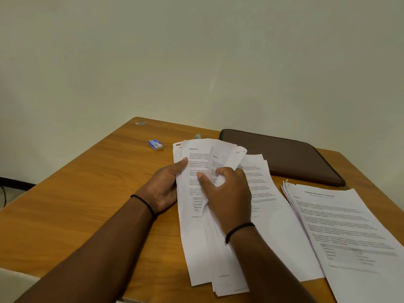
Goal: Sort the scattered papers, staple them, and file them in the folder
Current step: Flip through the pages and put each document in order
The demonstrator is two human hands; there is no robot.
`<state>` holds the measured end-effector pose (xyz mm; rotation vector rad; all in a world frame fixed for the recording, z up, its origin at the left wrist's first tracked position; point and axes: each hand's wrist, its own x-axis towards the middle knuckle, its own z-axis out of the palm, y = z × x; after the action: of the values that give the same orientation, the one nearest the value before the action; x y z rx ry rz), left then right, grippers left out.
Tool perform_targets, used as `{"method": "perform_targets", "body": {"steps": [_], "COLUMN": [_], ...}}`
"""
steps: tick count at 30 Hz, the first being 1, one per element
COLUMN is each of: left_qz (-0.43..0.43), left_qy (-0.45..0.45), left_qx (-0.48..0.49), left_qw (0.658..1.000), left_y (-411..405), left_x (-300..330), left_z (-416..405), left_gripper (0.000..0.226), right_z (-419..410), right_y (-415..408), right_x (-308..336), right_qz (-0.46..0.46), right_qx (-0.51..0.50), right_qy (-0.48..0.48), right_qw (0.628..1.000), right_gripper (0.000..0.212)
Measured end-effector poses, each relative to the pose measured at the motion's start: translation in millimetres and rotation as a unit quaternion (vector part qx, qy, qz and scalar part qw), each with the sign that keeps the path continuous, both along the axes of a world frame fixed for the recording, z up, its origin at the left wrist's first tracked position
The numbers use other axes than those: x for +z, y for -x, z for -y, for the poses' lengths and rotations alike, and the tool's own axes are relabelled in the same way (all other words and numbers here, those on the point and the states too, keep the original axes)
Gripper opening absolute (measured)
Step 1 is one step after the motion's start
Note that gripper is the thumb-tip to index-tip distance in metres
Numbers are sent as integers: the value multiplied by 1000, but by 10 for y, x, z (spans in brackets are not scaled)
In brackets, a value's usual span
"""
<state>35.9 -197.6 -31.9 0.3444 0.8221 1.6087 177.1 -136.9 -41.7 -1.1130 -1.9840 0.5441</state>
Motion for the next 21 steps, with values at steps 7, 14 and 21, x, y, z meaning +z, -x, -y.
{"method": "perform_targets", "body": {"steps": [7, 14, 21], "left_qz": [3, 7, -174], "left_qy": [-21, -20, -55], "left_qx": [-21, -12, 19], "left_qw": [1000, 1000, 983], "left_y": [18, -2, -135], "left_x": [-6, -21, 5], "left_z": [-13, -3, 29], "left_gripper": [39, 41, 38], "right_z": [-94, -13, 27], "right_y": [-13, -61, 13], "right_x": [-19, 13, -68], "right_qz": [-49, -125, -112], "right_qx": [-31, 42, 67], "right_qy": [-9, -7, -78], "right_qw": [998, 991, 988], "right_gripper": [17, 48, 40]}}
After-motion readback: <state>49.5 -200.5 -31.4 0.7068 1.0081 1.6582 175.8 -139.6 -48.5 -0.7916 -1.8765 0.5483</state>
